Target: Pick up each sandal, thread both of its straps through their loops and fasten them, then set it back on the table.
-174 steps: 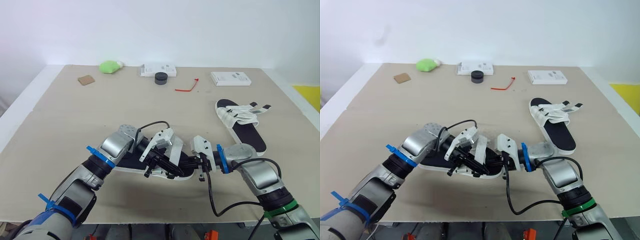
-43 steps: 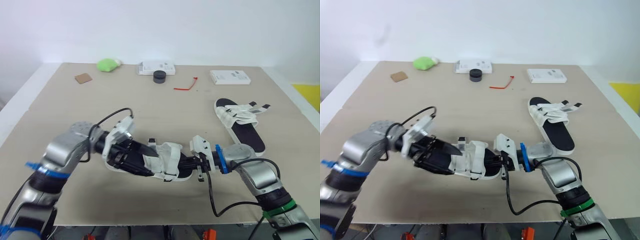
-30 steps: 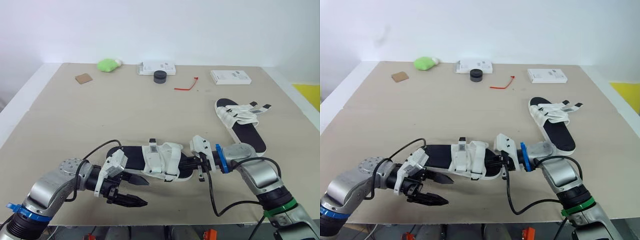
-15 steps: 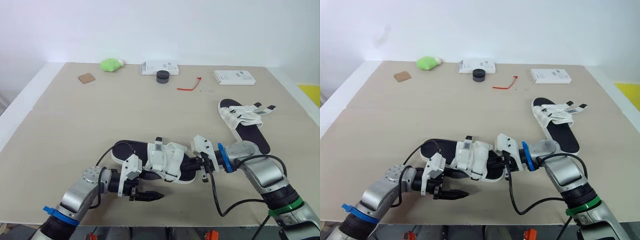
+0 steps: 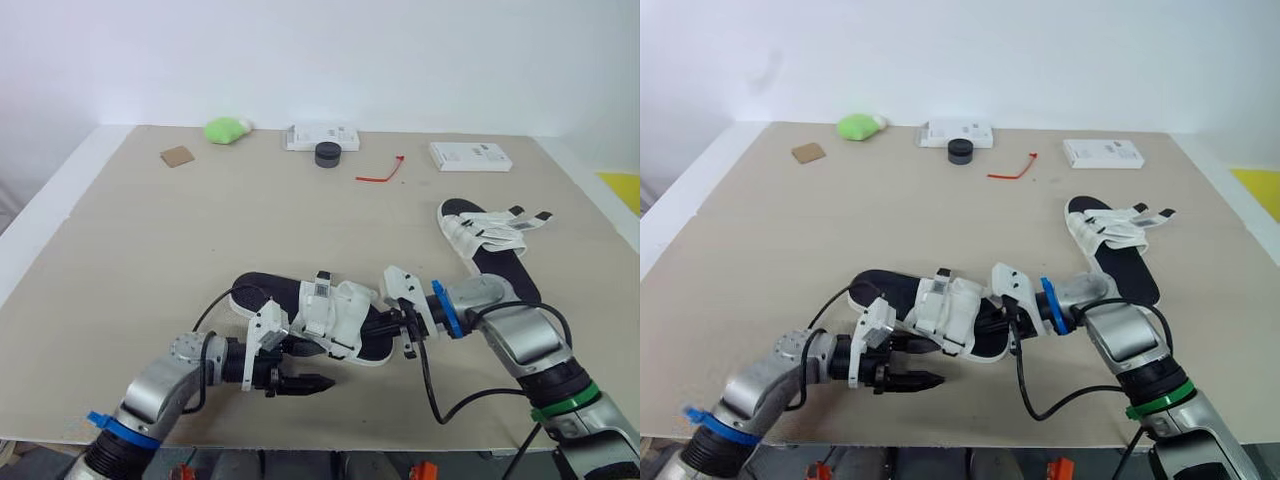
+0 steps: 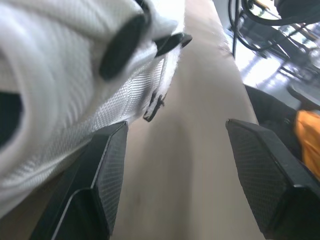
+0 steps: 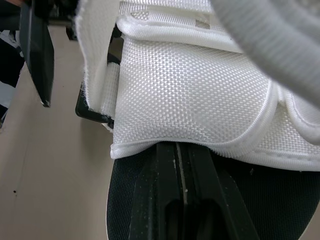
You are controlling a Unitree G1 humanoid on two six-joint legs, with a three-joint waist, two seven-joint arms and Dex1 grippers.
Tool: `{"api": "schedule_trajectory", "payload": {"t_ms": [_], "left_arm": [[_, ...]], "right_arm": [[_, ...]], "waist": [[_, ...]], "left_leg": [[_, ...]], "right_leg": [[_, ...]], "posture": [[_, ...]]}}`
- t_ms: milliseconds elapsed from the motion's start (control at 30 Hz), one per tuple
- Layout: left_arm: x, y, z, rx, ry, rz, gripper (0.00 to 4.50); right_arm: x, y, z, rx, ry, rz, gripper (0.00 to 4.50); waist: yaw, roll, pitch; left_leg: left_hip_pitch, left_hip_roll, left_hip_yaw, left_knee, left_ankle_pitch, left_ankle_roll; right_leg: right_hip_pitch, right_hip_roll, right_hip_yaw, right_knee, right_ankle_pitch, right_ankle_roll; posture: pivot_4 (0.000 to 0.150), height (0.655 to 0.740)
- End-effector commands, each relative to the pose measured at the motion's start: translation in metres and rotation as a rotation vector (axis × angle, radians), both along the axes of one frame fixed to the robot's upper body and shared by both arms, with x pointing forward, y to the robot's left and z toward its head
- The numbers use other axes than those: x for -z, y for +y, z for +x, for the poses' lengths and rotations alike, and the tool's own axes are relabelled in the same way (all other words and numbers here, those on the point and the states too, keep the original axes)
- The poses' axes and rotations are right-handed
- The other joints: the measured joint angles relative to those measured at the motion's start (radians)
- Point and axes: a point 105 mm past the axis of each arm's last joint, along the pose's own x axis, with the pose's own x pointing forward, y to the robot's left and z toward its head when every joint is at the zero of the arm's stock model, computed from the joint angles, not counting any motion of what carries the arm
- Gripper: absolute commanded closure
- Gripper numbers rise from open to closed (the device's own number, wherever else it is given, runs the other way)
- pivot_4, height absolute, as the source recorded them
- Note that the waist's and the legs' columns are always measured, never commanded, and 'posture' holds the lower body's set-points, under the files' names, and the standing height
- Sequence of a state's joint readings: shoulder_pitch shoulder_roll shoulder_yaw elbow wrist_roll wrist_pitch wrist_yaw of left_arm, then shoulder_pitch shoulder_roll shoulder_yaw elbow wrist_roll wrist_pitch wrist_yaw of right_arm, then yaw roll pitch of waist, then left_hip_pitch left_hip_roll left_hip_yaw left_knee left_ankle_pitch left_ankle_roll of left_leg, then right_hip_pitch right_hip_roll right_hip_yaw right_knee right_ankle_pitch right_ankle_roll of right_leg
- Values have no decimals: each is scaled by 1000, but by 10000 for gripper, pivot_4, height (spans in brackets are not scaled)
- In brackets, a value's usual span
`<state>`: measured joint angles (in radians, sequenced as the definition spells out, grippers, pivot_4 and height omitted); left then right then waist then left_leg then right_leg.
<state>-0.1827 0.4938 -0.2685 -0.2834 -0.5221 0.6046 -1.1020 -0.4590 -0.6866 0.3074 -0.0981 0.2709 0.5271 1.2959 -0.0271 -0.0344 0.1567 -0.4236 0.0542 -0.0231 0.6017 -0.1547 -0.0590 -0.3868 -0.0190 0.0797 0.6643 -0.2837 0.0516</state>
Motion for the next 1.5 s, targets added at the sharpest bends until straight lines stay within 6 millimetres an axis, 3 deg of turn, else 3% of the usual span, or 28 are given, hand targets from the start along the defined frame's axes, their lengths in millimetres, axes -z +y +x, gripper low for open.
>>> {"api": "schedule_trajectory", "payload": {"t_ms": [33,167,233,300,367,433,500,633,800,1067,1233,1500], "left_arm": [[-26,13,-18,208,-71,1,12744],[-32,33,-11,310,-103,85,12744],[-33,42,12,322,-183,177,12744],[-39,38,35,282,-277,188,12744],[-55,16,51,209,-261,94,12744],[-58,-8,47,209,-192,30,12744],[-52,-19,31,253,-145,25,12744],[-32,-20,9,269,-22,75,12744],[-28,-16,-7,307,14,90,12744],[-30,-26,13,190,26,56,12744],[-26,-17,30,92,164,89,12744],[-20,-5,34,86,244,164,12744]], "right_arm": [[33,5,-16,-30,121,-60,45000],[33,4,-14,-24,117,-56,45000],[32,4,-12,-15,110,-54,45000],[30,4,-11,-8,107,-49,45000],[30,3,-10,-3,103,-49,45000],[31,3,-11,1,102,-48,45000],[31,3,-12,5,103,-44,45000],[31,3,-13,12,105,-41,45000],[32,5,-14,10,108,-40,45000],[32,8,-12,5,105,-34,45000],[34,7,-14,7,108,-35,45000],[35,8,-14,12,105,-32,45000]], "waist": [[-7,-1,0],[-19,1,-1],[-18,1,-1],[-18,1,-1],[-17,3,-1],[-17,3,-1],[-16,2,-1],[-16,3,-1],[-20,3,-1],[-21,4,-1],[-21,4,-1],[-21,4,-1]], "left_leg": [[0,2,1,-1,0,-1],[0,4,0,-5,-4,0],[0,5,-3,-5,-5,0],[0,8,-6,-5,-6,-1],[0,8,-7,-4,-6,-1],[-1,7,-6,-2,-6,-1],[-2,7,-6,0,-6,-1],[-3,5,-8,0,-6,-2],[-1,7,-8,0,-6,-2],[0,8,-8,-1,-7,-2],[1,8,-9,0,-6,-2],[4,8,-9,0,-6,-2]], "right_leg": [[0,1,0,0,0,-1],[3,6,0,0,-3,-3],[3,9,0,1,-4,-1],[3,13,-1,1,-5,-3],[4,14,-2,1,-6,-6],[6,13,-1,1,-6,-5],[6,13,-1,1,-4,-2],[7,12,1,1,-5,2],[7,14,1,2,-5,1],[8,16,1,2,-5,-1],[8,17,0,3,-5,0],[11,16,1,3,-6,-2]], "posture": [[1500,7400],[1500,7400],[1500,7400],[1500,7400],[1500,7400],[1500,7400],[1500,7400],[1500,7400],[1500,7400],[1500,7400],[1500,7400],[1500,7400]]}}
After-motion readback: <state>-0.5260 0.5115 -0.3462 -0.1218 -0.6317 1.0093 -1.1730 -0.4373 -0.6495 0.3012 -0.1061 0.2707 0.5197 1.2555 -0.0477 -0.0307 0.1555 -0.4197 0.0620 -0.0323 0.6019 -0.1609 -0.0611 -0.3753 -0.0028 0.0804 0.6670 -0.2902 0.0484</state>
